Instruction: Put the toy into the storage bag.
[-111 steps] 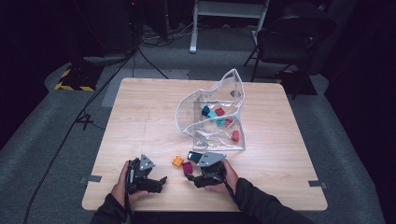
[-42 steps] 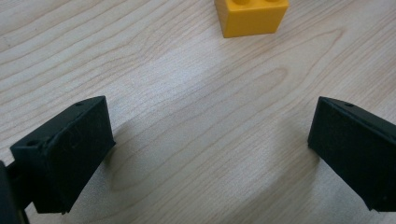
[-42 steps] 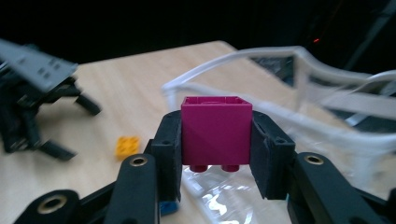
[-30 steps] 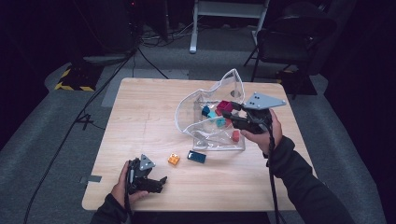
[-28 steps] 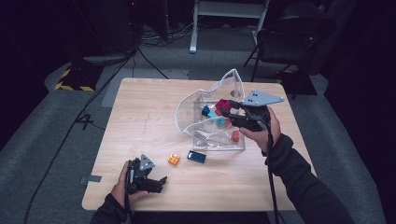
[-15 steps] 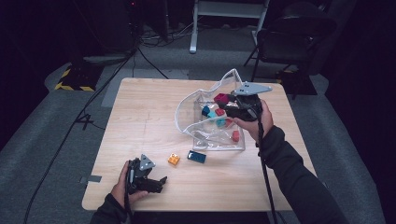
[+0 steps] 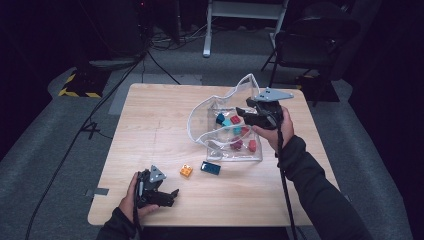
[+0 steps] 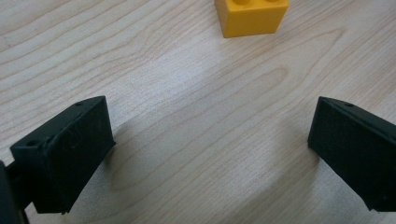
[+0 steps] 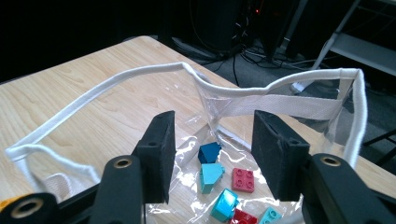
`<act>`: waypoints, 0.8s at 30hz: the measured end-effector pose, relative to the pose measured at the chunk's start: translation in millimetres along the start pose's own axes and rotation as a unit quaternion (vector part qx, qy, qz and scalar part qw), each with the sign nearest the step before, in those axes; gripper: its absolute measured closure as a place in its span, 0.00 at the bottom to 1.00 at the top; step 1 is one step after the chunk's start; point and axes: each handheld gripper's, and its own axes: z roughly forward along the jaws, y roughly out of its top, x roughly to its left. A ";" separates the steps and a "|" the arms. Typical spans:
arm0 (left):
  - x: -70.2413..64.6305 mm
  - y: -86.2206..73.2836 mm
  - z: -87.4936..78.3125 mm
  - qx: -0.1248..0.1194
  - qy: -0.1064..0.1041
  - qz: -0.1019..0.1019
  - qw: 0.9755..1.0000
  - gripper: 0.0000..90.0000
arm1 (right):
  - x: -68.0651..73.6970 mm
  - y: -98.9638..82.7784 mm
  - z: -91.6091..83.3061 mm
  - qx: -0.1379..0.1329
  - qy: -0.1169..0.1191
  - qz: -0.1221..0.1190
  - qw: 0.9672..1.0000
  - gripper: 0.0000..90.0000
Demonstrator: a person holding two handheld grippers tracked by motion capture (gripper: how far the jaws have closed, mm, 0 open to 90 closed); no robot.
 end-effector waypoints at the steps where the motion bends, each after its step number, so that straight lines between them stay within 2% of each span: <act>1: 0.0 0.0 0.0 0.000 0.000 0.000 1.000 0.00 | 0.3 -0.1 -3.7 -0.007 0.003 -0.001 1.000 0.56; 8: 0.0 0.0 0.0 0.000 0.000 0.000 1.000 0.00 | 7.2 -5.1 -26.4 -0.024 0.024 -0.019 0.999 0.53; 11: 0.0 0.0 0.0 0.000 0.000 0.000 1.000 0.00 | 13.6 -10.1 -39.0 -0.039 0.025 -0.021 0.999 0.53; 14: 0.0 0.0 0.0 0.000 0.000 0.000 1.000 0.00 | 22.8 -13.9 -51.6 -0.045 0.029 -0.037 0.998 0.52; 19: 0.0 0.0 0.1 0.000 0.000 0.000 1.000 0.00 | 36.3 -21.6 -66.4 -0.044 0.049 -0.052 0.996 0.51; 24: 0.0 0.0 0.0 0.000 -0.001 0.000 1.000 0.00 | 47.6 -35.7 -70.0 -0.041 0.068 -0.055 0.995 0.51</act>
